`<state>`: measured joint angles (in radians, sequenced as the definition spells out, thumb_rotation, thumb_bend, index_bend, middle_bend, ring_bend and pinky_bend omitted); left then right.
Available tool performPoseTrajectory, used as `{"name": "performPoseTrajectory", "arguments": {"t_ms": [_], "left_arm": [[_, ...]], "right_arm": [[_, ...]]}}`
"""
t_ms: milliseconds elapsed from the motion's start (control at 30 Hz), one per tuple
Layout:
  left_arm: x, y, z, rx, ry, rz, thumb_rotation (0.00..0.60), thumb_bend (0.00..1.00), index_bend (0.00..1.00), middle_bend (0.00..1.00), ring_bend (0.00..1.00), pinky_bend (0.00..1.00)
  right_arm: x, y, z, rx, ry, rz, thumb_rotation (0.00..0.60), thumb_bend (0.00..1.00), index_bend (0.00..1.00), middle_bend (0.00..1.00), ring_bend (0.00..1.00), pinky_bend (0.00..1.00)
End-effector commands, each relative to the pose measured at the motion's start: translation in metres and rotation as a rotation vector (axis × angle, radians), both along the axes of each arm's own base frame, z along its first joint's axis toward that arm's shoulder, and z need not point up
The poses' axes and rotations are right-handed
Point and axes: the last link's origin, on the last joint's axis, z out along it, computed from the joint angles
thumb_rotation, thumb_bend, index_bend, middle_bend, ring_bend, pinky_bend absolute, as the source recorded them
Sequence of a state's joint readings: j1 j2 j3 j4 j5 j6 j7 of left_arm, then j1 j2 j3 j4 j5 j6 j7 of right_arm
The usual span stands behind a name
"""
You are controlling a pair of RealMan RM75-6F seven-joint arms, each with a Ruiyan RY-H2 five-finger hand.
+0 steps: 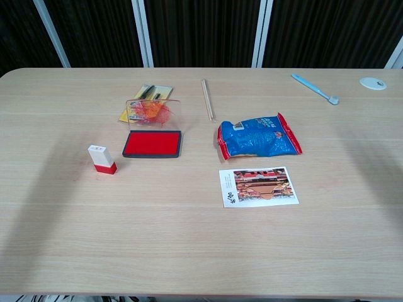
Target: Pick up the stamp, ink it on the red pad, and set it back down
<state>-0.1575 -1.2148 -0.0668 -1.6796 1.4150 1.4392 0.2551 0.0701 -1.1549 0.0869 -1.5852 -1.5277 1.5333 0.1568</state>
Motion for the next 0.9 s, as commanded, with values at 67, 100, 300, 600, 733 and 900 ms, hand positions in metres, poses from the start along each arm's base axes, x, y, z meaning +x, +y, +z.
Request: {"name": "performPoseTrajectory", "arguments": {"t_ms": [67,100,300,600,733,900], "left_arm": [[0.000,0.000,0.000,0.000,0.000,0.000,0.600,0.06,0.00,0.00,0.00,0.00],[0.000,0.000,0.000,-0.001,0.000,0.000,0.600,0.06,0.00,0.00,0.00,0.00],[0.000,0.000,0.000,-0.004,0.000,0.002,0.600,0.06,0.00,0.00,0.00,0.00],[0.002,0.004,-0.003,-0.012,0.010,-0.005,0.600,0.06,0.00,0.00,0.00,0.00],[0.005,0.010,-0.003,-0.022,0.055,-0.028,0.600,0.06,0.00,0.00,0.00,0.00],[0.018,0.025,-0.005,-0.054,0.132,-0.080,0.600,0.06,0.00,0.00,0.00,0.00]], "right_arm": [[0.000,0.000,0.000,0.000,0.000,-0.001,0.600,0.03,0.00,0.00,0.00,0.19],[0.000,0.000,0.000,0.001,0.000,-0.001,0.600,0.03,0.00,0.00,0.00,0.19],[0.000,0.000,0.000,0.001,0.001,-0.002,0.600,0.03,0.00,0.00,0.00,0.19],[-0.002,-0.002,0.000,-0.004,-0.003,-0.014,0.600,0.03,0.00,0.00,0.00,0.19],[-0.002,-0.002,0.000,-0.005,-0.007,-0.016,0.600,0.03,0.00,0.00,0.00,0.19],[-0.002,-0.003,-0.001,0.001,-0.011,-0.019,0.600,0.03,0.00,0.00,0.00,0.19]]}}
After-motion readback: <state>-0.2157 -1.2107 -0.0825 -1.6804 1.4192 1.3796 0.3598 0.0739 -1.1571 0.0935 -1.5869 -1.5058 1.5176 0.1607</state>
